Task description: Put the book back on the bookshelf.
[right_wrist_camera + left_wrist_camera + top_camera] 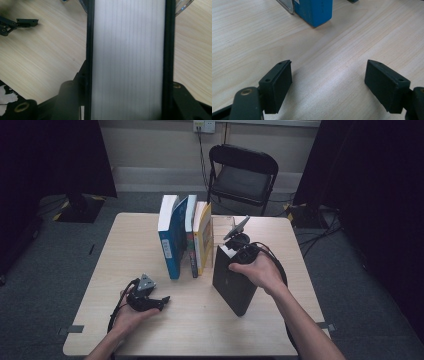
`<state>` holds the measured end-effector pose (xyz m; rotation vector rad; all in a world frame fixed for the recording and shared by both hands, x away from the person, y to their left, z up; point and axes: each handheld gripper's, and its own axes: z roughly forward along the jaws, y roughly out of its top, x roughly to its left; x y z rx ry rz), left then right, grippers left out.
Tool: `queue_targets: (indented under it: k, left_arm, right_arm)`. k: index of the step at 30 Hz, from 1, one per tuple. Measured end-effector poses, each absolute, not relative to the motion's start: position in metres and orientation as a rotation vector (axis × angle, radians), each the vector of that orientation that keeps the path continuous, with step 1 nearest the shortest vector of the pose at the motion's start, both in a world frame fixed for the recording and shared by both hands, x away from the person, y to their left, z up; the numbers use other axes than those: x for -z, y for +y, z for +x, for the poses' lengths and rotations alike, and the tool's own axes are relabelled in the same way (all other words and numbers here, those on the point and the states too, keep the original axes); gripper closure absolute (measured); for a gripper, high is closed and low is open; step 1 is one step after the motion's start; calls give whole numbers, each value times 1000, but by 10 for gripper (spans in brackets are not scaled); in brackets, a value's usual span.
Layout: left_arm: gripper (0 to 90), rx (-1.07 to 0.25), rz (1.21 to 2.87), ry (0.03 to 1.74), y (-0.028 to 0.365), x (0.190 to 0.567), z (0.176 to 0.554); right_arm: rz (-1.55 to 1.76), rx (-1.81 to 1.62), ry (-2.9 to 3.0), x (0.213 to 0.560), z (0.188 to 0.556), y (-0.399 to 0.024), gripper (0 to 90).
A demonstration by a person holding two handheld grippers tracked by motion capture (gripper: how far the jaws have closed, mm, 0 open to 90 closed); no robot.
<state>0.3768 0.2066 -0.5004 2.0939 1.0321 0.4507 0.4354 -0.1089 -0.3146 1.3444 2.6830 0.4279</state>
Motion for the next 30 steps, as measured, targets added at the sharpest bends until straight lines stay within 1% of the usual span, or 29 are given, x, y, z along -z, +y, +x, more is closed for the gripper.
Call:
queue_targets:
  k: [11, 15, 21, 30]
  left_arm:
    - [218, -450, 2094, 1031, 207, 500, 377]
    - [218, -450, 2095, 1030, 207, 500, 377]
    - [218, -449, 2096, 1030, 207, 500, 377]
    - [218, -448, 2097, 1028, 207, 500, 377]
  right_arm:
    - [1354, -408, 2666, 313, 434, -106, 537]
    - [1340, -414, 2628, 307, 434, -105, 538]
    - [1381, -433, 2586, 295, 442, -106, 538]
    - [1450, -443, 2535, 294, 462, -104, 539]
